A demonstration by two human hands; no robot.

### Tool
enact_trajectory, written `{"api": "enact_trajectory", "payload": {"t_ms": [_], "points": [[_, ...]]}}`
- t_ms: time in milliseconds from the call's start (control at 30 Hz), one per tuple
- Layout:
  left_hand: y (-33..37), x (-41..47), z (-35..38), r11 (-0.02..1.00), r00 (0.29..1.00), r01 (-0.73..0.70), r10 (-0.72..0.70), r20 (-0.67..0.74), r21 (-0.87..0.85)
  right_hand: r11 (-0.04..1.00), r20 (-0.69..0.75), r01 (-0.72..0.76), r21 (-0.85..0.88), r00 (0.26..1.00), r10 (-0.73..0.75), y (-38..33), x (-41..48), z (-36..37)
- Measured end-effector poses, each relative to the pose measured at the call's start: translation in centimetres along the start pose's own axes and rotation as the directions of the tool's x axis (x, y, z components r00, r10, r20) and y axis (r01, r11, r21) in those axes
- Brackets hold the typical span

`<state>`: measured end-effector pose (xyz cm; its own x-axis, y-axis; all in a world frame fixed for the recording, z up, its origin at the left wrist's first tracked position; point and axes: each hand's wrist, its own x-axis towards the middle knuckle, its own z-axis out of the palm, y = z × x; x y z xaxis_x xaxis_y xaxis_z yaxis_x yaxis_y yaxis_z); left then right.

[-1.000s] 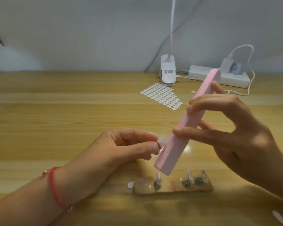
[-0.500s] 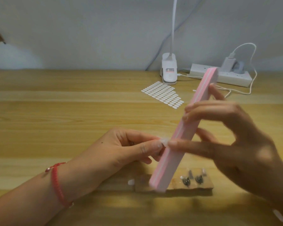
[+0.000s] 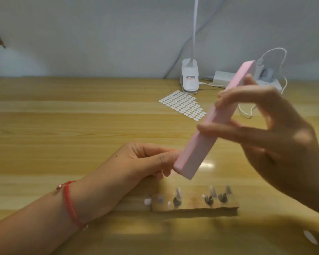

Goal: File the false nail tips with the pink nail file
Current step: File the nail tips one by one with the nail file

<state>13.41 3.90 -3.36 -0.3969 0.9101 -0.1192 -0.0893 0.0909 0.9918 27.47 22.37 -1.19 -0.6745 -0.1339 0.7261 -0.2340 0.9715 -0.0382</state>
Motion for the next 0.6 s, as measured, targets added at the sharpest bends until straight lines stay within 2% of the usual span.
{"api": "enact_trajectory", "payload": {"t_ms": [67, 133, 200, 233, 300, 367, 400, 467, 567, 600], "points": [[0.0, 0.1, 0.0, 1.0, 1.0, -0.002, 0.002, -0.008, 0.001, 0.984, 0.013, -0.069, 0.162, 0.998, 0.068, -1.3, 0.5, 0.6], [0.0, 0.0, 0.1, 1.0, 1.0, -0.018, 0.018, 0.008, 0.011, 0.973, 0.043, -0.041, 0.229, 0.999, 0.033, -2.8, 0.6, 1.2], [0.0, 0.0, 0.1, 1.0, 1.0, -0.012, 0.012, 0.027, -0.002, 0.977, 0.062, -0.033, 0.21, 0.998, 0.02, -2.4, 0.5, 0.7], [0.0, 0.1, 0.1, 1.0, 1.0, -0.002, 0.002, 0.028, -0.011, 0.989, 0.077, -0.014, 0.147, 0.997, 0.003, -1.5, 0.3, 0.2], [0.0, 0.0, 0.1, 1.0, 0.999, 0.006, -0.005, 0.037, -0.026, 0.992, 0.093, -0.068, 0.109, 0.994, 0.058, -0.4, -0.1, -0.6], [0.1, 0.0, 0.2, 1.0, 0.999, -0.004, 0.005, 0.047, -0.02, 0.924, 0.125, -0.138, 0.356, 0.987, 0.099, -2.0, -0.2, 0.1], [0.0, 0.0, 0.1, 1.0, 0.999, -0.02, 0.02, 0.039, -0.01, 0.908, 0.139, -0.111, 0.404, 0.989, 0.059, -2.8, -0.1, 0.7], [-0.1, 0.1, -0.1, 0.999, 0.999, -0.036, 0.037, 0.025, -0.026, 0.934, 0.131, -0.054, 0.354, 0.991, 0.008, -2.8, 0.0, 1.0], [-0.1, 0.3, -0.2, 0.998, 0.998, -0.04, 0.043, 0.041, -0.052, 0.999, 0.06, -0.02, -0.025, 0.998, 0.021, -0.7, 0.8, -0.5], [-0.1, 0.4, -0.2, 0.998, 0.998, -0.041, 0.043, 0.043, -0.053, 0.998, 0.048, -0.017, -0.063, 0.999, 0.02, -0.5, 0.5, -0.6]]}}
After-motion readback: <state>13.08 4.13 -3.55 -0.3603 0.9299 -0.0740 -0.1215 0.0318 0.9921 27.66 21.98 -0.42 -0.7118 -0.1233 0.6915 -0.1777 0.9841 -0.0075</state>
